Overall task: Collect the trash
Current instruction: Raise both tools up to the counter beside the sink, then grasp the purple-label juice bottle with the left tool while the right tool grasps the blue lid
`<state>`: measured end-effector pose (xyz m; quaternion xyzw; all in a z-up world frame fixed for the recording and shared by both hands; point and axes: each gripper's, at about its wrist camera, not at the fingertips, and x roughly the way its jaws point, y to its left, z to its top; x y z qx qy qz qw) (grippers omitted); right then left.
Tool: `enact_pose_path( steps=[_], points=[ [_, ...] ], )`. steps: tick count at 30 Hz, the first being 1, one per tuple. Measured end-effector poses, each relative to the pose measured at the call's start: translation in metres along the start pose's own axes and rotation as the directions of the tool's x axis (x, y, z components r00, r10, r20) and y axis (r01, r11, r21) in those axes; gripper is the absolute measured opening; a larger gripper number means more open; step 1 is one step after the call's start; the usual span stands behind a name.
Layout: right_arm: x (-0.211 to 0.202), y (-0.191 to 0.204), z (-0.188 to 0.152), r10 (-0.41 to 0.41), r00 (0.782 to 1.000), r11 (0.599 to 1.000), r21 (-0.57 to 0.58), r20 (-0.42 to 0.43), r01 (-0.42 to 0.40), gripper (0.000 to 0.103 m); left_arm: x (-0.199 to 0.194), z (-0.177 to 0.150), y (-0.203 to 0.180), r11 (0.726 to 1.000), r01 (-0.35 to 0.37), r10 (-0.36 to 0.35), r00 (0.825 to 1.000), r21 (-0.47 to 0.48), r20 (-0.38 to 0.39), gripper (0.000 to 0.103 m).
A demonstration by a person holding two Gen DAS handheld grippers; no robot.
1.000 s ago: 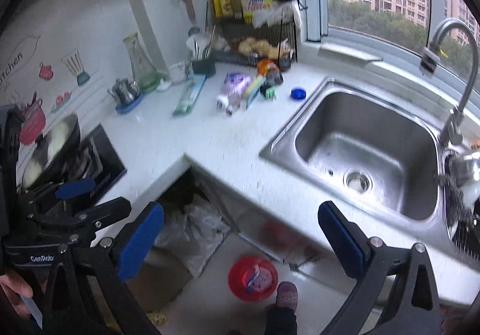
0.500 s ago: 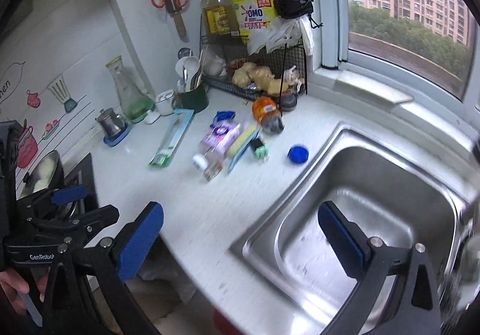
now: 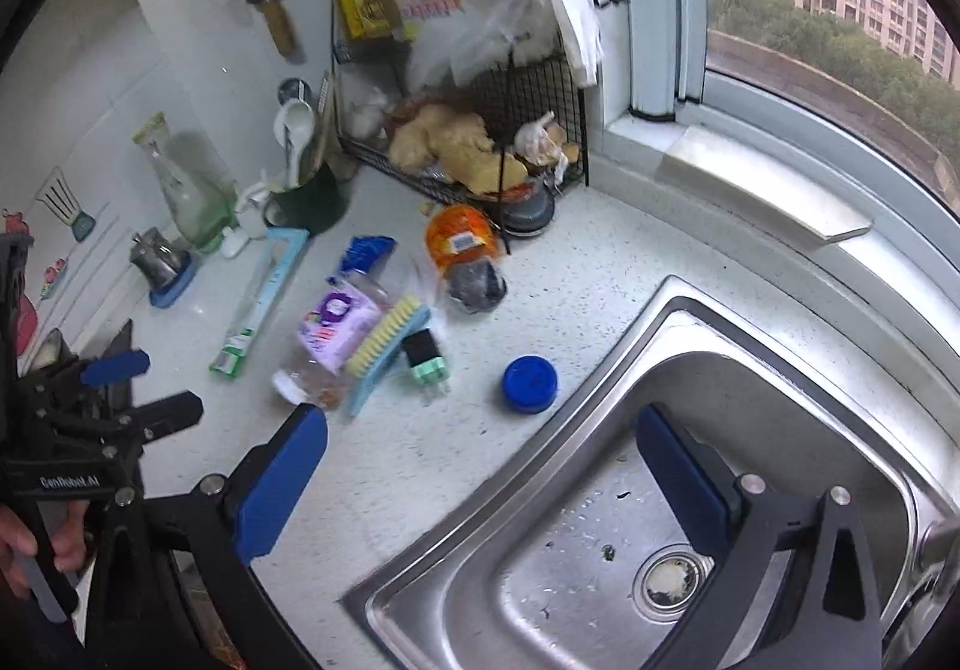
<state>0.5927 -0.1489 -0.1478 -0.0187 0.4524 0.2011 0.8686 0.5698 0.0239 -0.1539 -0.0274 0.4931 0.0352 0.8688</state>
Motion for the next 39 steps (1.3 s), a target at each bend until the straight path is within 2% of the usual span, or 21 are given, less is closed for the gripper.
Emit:
enact_pose_path(
  steps=[4,7,14,18,27,32,35,39],
  points=[
    [0.027,-0.011,0.009,-0.009,0.998,1.0,-0.029,-0.056,0.008,0.103,0.028,0.014,-0.001,0.996,-0.029,0.033,0.998,0.078,-0.054,0.093],
    [0.048,-0.018,0.012,-0.004,0.995,0.999,-0.042,-0.101,0.0,0.103,0.051,0.022,0.0,0.992,-0.017,0.03,0.994,0.126,-0.101,0.093],
    [0.094,-0.037,0.015,0.007,0.981,0.999,-0.051,-0.195,-0.017,0.103,0.096,0.039,0.005,0.981,-0.009,0.04,0.987,0.192,-0.157,0.093],
    [0.114,-0.044,0.015,0.009,0.975,0.997,-0.069,-0.222,-0.025,0.103,0.121,0.047,0.004,0.969,-0.006,0.054,0.981,0.247,-0.188,0.093],
    [0.142,-0.047,0.025,0.008,0.967,0.992,-0.123,-0.256,-0.04,0.103,0.16,0.063,0.008,0.953,0.034,0.042,0.969,0.3,-0.244,0.093],
    [0.155,-0.042,0.024,0.009,0.959,0.983,-0.173,-0.285,-0.061,0.095,0.169,0.071,0.011,0.949,0.082,0.002,0.964,0.303,-0.268,0.093],
    [0.162,-0.042,0.024,0.022,0.954,0.981,-0.175,-0.298,-0.077,0.093,0.175,0.075,0.013,0.942,0.098,-0.002,0.958,0.321,-0.286,0.093],
    [0.165,-0.043,0.023,0.03,0.952,0.979,-0.185,-0.304,-0.09,0.083,0.176,0.076,0.013,0.932,0.102,0.006,0.955,0.348,-0.295,0.093]
  ],
)
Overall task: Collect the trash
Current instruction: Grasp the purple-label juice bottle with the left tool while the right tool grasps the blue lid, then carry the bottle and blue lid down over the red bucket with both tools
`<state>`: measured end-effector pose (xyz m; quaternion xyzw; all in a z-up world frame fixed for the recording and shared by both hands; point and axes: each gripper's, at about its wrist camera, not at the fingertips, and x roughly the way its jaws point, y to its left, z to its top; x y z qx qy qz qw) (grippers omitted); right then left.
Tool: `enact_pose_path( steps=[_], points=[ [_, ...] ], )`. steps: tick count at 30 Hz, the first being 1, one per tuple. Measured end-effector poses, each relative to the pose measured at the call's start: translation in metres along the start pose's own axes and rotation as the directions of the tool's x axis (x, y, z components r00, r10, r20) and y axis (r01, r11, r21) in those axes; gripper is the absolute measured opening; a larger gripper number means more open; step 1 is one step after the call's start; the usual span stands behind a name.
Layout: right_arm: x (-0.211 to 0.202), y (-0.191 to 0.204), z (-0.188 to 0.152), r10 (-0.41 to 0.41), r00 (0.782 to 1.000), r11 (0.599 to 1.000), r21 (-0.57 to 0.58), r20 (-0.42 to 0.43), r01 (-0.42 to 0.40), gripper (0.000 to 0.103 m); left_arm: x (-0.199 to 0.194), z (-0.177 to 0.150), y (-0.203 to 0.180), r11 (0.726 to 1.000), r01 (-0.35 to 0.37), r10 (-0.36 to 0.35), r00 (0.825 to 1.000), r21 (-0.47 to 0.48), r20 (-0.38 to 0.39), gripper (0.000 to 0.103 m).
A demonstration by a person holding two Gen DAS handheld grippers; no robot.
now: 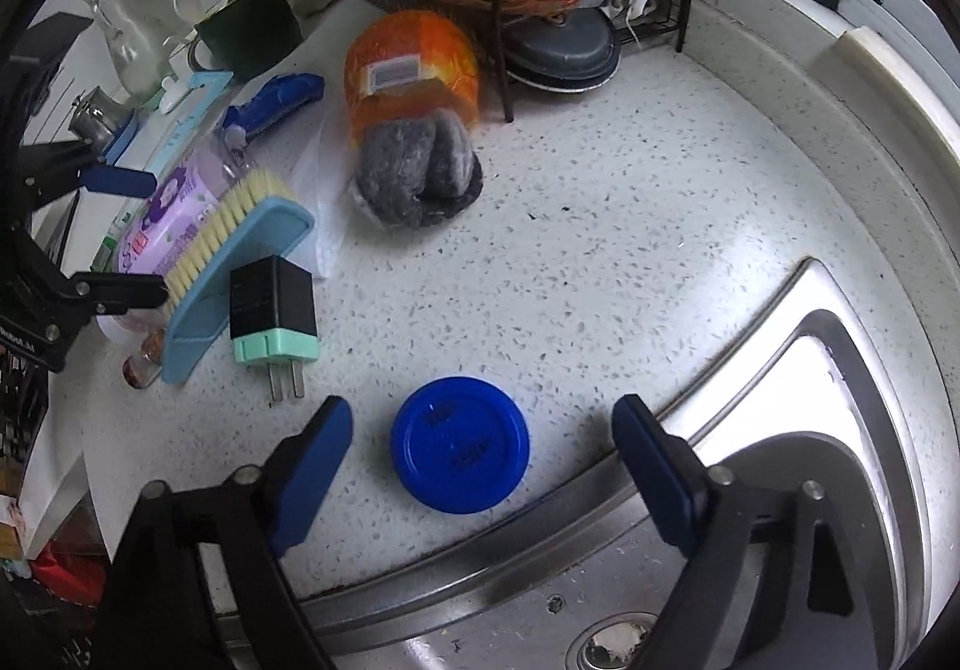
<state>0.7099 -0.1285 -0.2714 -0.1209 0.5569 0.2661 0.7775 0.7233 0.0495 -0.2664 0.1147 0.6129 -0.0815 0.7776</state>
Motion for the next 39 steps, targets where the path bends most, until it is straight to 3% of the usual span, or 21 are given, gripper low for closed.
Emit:
enact_pose_path(
  steps=[6,8,11,16,26,39],
  points=[
    [0.0,0.0,0.0,0.009,1.0,1.0,-0.024,0.01,-0.009,0.078,0.001,-0.003,0.005,0.999,0.006,-0.005,1.0,0.032,-0.019,0.085],
    [-0.001,0.0,-0.001,0.007,1.0,0.999,-0.034,0.011,-0.007,0.071,0.002,-0.004,0.005,0.999,0.01,-0.009,1.0,0.033,-0.019,0.081],
    [-0.002,0.003,-0.003,-0.001,1.0,0.999,-0.054,0.016,0.002,0.061,0.002,-0.007,-0.002,0.999,0.016,-0.015,1.0,0.038,-0.016,0.067],
    [-0.002,0.003,-0.002,0.014,0.999,0.998,-0.058,0.036,-0.012,0.043,0.001,-0.01,-0.013,1.0,0.014,-0.014,1.0,0.015,-0.009,0.066],
    [-0.009,0.002,-0.004,0.057,0.998,0.998,-0.027,0.041,-0.056,0.043,-0.028,-0.038,-0.02,0.996,0.044,-0.038,0.996,-0.074,0.082,0.066],
    [-0.064,0.06,-0.009,0.095,0.988,0.993,-0.084,0.12,-0.085,0.043,-0.088,-0.099,-0.023,0.988,0.066,-0.041,0.983,-0.139,0.178,0.066]
  ],
)
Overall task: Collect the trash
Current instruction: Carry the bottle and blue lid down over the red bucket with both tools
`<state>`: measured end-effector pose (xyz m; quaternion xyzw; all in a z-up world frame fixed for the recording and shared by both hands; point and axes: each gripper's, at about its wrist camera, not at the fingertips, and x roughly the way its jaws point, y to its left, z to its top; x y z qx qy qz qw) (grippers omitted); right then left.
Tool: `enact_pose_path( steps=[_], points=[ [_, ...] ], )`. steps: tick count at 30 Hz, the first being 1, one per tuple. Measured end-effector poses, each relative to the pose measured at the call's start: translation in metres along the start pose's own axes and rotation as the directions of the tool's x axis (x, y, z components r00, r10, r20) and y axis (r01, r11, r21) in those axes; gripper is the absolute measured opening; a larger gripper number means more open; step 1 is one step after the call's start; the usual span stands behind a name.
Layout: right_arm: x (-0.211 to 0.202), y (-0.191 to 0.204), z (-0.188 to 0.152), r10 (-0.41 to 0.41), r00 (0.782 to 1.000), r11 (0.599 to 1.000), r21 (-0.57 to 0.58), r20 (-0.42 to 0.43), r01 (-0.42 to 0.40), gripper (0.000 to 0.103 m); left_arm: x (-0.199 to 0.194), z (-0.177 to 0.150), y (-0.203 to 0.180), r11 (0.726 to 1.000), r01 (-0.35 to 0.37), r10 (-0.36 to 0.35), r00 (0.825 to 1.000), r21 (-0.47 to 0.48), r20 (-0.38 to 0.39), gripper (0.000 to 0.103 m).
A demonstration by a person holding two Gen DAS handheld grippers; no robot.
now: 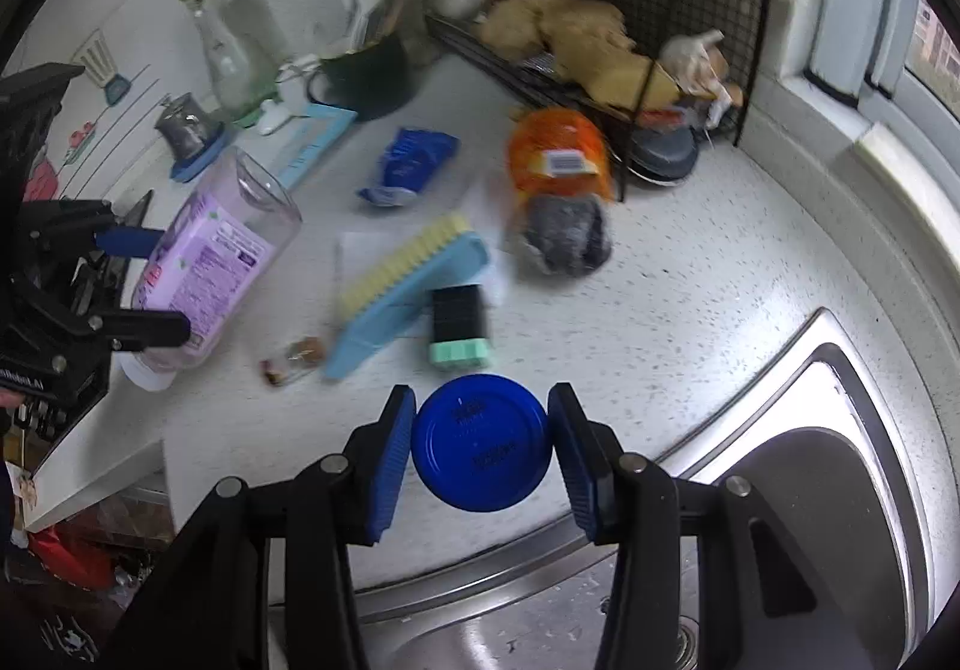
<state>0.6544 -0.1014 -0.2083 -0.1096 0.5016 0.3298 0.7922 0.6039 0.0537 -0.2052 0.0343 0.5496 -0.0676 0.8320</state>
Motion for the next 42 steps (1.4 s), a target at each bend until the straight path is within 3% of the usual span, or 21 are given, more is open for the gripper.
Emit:
enact_pose_path(
  steps=[10,14,17,22,26,32,37,42],
  points=[
    [-0.032,0.056,-0.02,0.006,0.999,0.999,-0.038,0.044,-0.005,0.043,-0.045,-0.058,-0.005,1.0,0.009,-0.008,0.999,-0.023,0.038,0.066],
    [-0.046,0.076,-0.037,0.004,0.999,0.999,-0.034,0.05,-0.002,0.043,-0.065,-0.088,-0.015,1.0,-0.009,0.009,0.998,0.002,0.058,0.066],
    [-0.057,0.099,-0.052,-0.01,0.998,0.999,-0.039,0.062,0.012,0.043,-0.083,-0.112,-0.022,0.999,0.015,-0.018,0.996,0.032,0.088,0.066],
    [-0.078,0.139,-0.085,-0.048,0.995,0.999,0.01,0.091,0.047,0.043,-0.108,-0.158,-0.029,0.997,0.032,-0.041,0.992,0.077,0.123,0.066],
    [-0.098,0.176,-0.117,-0.149,0.983,0.988,0.052,0.108,0.144,0.043,-0.133,-0.199,-0.042,0.988,0.035,-0.058,0.987,0.151,0.148,0.066],
    [-0.119,0.22,-0.163,-0.199,0.973,0.975,0.122,0.115,0.185,0.043,-0.168,-0.25,-0.057,0.973,0.062,-0.104,0.978,0.222,0.181,0.066],
    [-0.117,0.235,-0.194,-0.196,0.977,0.966,0.187,0.082,0.178,0.043,-0.165,-0.281,-0.065,0.966,0.088,-0.124,0.983,0.241,0.137,0.066],
    [-0.102,0.236,-0.22,-0.195,0.981,0.958,0.219,0.025,0.185,0.043,-0.13,-0.309,-0.07,0.967,0.14,-0.155,0.987,0.211,0.053,0.066]
  ],
)
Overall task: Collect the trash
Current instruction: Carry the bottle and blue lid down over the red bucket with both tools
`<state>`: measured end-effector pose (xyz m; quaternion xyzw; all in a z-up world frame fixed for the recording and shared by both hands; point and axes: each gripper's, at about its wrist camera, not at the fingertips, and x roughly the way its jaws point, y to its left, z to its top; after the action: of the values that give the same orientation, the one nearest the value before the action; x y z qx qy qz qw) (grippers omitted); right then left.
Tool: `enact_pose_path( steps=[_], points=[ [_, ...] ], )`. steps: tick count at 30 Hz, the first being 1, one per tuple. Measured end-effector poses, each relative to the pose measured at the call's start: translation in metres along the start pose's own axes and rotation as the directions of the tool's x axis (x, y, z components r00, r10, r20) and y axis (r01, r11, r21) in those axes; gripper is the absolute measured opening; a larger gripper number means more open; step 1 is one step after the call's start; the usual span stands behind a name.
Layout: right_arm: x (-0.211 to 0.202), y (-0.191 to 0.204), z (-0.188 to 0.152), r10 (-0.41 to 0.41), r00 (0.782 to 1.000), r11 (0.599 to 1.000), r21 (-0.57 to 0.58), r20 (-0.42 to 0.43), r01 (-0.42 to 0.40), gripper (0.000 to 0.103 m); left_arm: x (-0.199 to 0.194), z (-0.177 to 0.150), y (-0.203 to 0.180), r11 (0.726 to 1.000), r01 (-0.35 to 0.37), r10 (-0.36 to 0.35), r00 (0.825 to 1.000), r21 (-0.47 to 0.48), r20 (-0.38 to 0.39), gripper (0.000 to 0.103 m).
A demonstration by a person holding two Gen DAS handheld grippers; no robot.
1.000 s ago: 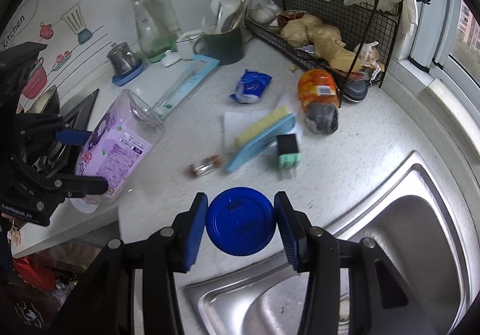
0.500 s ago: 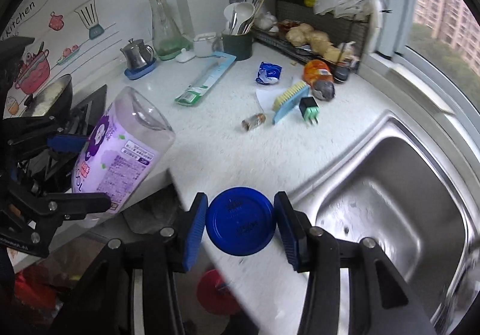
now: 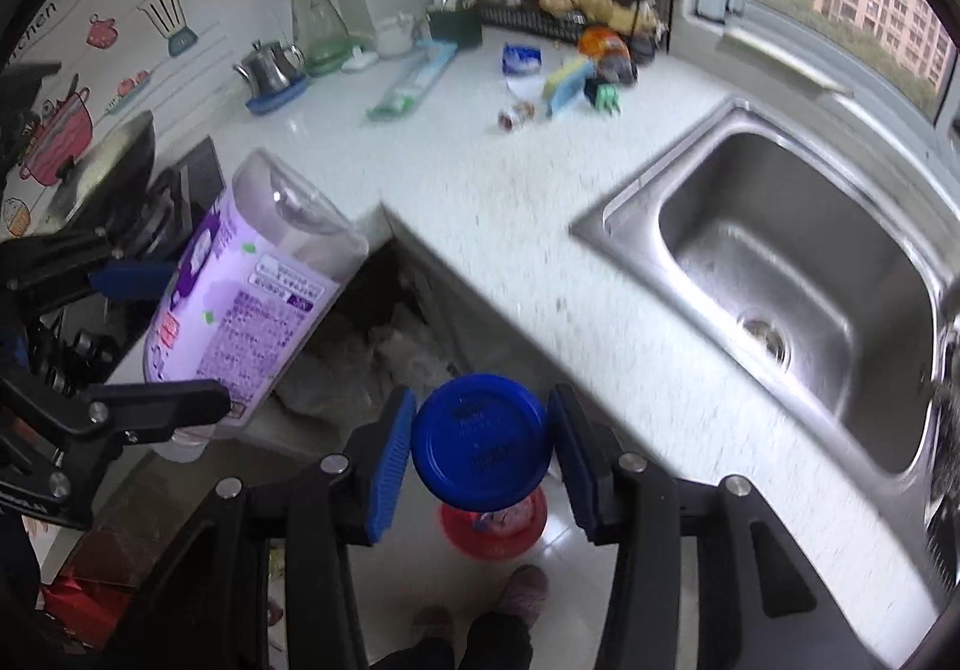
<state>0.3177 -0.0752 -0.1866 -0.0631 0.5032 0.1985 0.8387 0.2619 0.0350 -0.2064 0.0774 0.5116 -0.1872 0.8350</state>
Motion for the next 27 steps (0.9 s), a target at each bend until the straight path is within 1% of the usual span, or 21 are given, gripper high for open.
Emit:
enact_pose_path(
  steps=[1,3,4,7,10,13,14,16,20,23,25,27],
  points=[
    [0.006,-0.002,-0.005,0.003,1.0,1.0,0.009,-0.017,-0.003,0.043,0.006,-0.004,-0.001,1.0,-0.006,0.006,1.0,-0.003,-0.011,0.066],
    [0.018,-0.006,-0.016,0.009,0.999,1.0,0.021,-0.036,-0.008,0.043,0.023,-0.018,-0.009,0.999,-0.038,0.039,0.999,0.022,-0.036,0.066],
    [0.027,-0.008,-0.021,0.009,0.999,1.0,0.026,-0.05,-0.007,0.043,0.033,-0.025,-0.012,0.999,-0.035,0.037,0.998,0.025,-0.052,0.066],
    [0.057,-0.011,-0.045,0.002,0.995,1.0,0.014,-0.097,-0.001,0.043,0.069,-0.048,-0.014,1.0,-0.002,-0.001,0.994,-0.024,-0.106,0.066],
    [0.092,-0.015,-0.07,0.025,0.989,1.0,0.007,-0.146,-0.024,0.043,0.115,-0.073,-0.016,0.997,-0.008,-0.004,0.986,-0.073,-0.164,0.066],
    [0.13,-0.022,-0.096,0.042,0.982,0.999,0.007,-0.184,-0.041,0.043,0.157,-0.094,-0.016,0.992,0.008,-0.034,0.979,-0.128,-0.2,0.066],
    [0.141,-0.024,-0.104,0.047,0.98,0.999,0.009,-0.192,-0.046,0.043,0.178,-0.103,-0.016,0.988,0.011,-0.044,0.975,-0.152,-0.216,0.066],
    [0.17,-0.03,-0.119,0.064,0.972,0.998,0.023,-0.225,-0.06,0.043,0.204,-0.114,-0.016,0.984,0.012,-0.053,0.972,-0.177,-0.23,0.066],
    [0.225,-0.038,-0.144,0.087,0.965,0.996,-0.002,-0.248,-0.09,0.043,0.268,-0.137,-0.013,0.973,0.007,-0.067,0.965,-0.23,-0.255,0.066],
    [0.264,-0.04,-0.158,0.09,0.967,0.994,-0.033,-0.238,-0.101,0.043,0.314,-0.156,-0.012,0.97,-0.018,-0.054,0.956,-0.241,-0.287,0.066],
    [0.29,-0.041,-0.168,0.093,0.967,0.994,-0.039,-0.236,-0.105,0.043,0.342,-0.168,-0.009,0.967,-0.021,-0.061,0.949,-0.255,-0.309,0.066],
    [0.319,-0.043,-0.179,0.109,0.96,0.992,-0.027,-0.259,-0.12,0.043,0.369,-0.181,-0.006,0.96,-0.019,-0.074,0.944,-0.279,-0.321,0.066]
  ],
)
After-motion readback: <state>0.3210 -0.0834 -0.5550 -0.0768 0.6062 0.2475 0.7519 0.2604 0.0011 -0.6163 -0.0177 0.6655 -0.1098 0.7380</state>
